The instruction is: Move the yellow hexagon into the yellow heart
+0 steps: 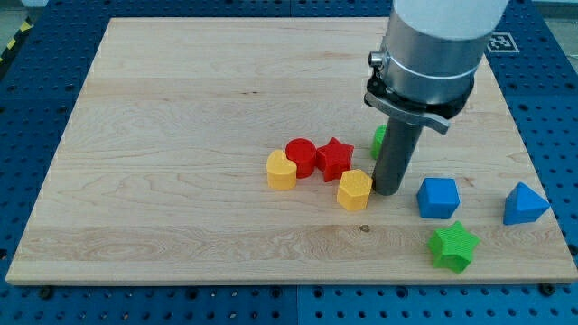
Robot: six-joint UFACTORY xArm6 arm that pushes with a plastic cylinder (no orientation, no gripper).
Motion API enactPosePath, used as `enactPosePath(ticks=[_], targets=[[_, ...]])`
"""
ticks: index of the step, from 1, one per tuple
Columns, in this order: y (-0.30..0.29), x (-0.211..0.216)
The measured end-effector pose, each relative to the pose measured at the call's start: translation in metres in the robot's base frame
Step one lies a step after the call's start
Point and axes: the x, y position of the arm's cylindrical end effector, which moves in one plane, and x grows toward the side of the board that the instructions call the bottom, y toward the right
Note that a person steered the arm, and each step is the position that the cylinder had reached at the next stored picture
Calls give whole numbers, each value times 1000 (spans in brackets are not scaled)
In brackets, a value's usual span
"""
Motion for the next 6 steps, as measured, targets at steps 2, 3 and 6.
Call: enactPosePath(ticks=[2,3,6], targets=[[-4,12],[-27,12],[-56,27]])
